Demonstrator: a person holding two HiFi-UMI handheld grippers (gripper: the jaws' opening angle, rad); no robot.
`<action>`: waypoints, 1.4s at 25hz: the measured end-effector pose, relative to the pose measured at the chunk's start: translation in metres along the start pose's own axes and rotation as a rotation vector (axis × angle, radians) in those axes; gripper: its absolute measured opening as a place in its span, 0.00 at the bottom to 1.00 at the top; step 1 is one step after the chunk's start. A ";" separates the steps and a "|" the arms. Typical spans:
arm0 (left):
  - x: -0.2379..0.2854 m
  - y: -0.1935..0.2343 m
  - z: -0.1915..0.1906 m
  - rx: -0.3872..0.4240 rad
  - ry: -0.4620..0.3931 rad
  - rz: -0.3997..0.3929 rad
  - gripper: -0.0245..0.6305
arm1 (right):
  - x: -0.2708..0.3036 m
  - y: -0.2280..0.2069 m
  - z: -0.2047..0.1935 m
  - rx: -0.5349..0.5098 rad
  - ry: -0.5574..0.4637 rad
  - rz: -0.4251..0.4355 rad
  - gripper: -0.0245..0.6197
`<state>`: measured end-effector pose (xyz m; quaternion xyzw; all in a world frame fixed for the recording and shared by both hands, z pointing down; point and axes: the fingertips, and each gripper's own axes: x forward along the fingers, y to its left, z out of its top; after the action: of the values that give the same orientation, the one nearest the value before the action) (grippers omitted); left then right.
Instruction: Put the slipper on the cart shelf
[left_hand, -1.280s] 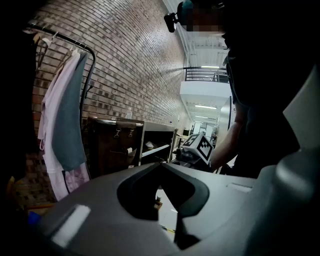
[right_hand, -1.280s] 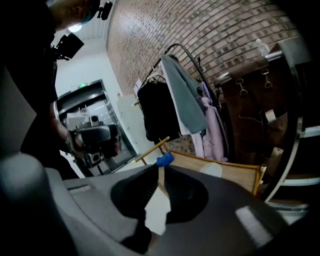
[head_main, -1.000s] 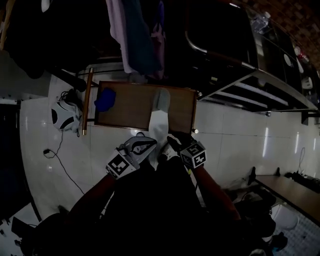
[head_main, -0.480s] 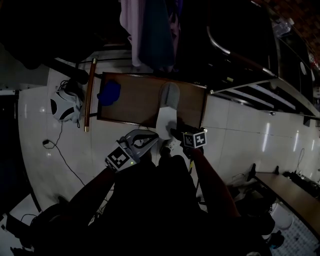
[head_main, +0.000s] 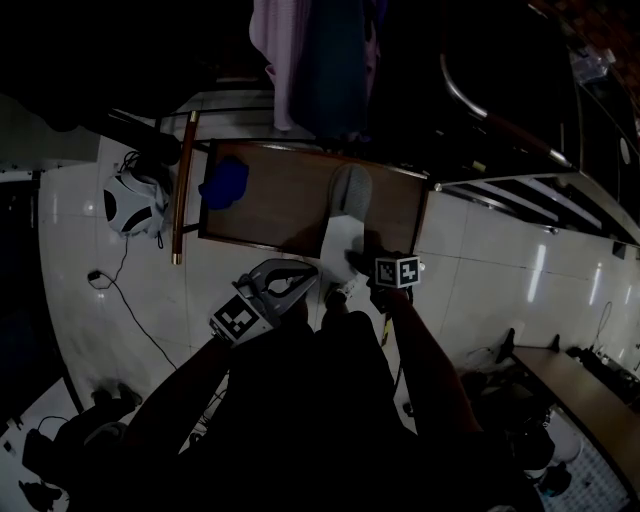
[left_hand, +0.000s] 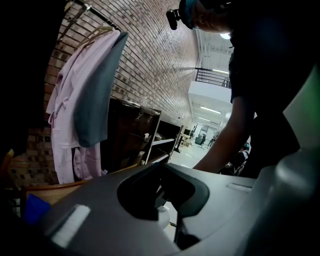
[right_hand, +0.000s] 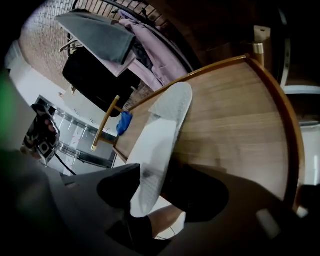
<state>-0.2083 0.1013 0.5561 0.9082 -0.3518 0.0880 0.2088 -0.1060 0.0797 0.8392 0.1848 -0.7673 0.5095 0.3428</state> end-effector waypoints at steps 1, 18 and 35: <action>0.000 0.001 0.000 -0.005 -0.002 0.000 0.04 | 0.002 0.000 0.001 0.009 -0.001 0.009 0.44; -0.004 0.005 -0.010 -0.043 0.007 0.023 0.04 | 0.004 0.018 0.006 0.098 -0.018 0.120 0.18; -0.007 -0.018 0.016 0.040 -0.049 0.019 0.04 | -0.101 0.084 0.033 -0.112 -0.263 0.159 0.12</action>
<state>-0.2011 0.1102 0.5343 0.9108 -0.3634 0.0746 0.1808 -0.0998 0.0778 0.7042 0.1692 -0.8449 0.4629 0.2080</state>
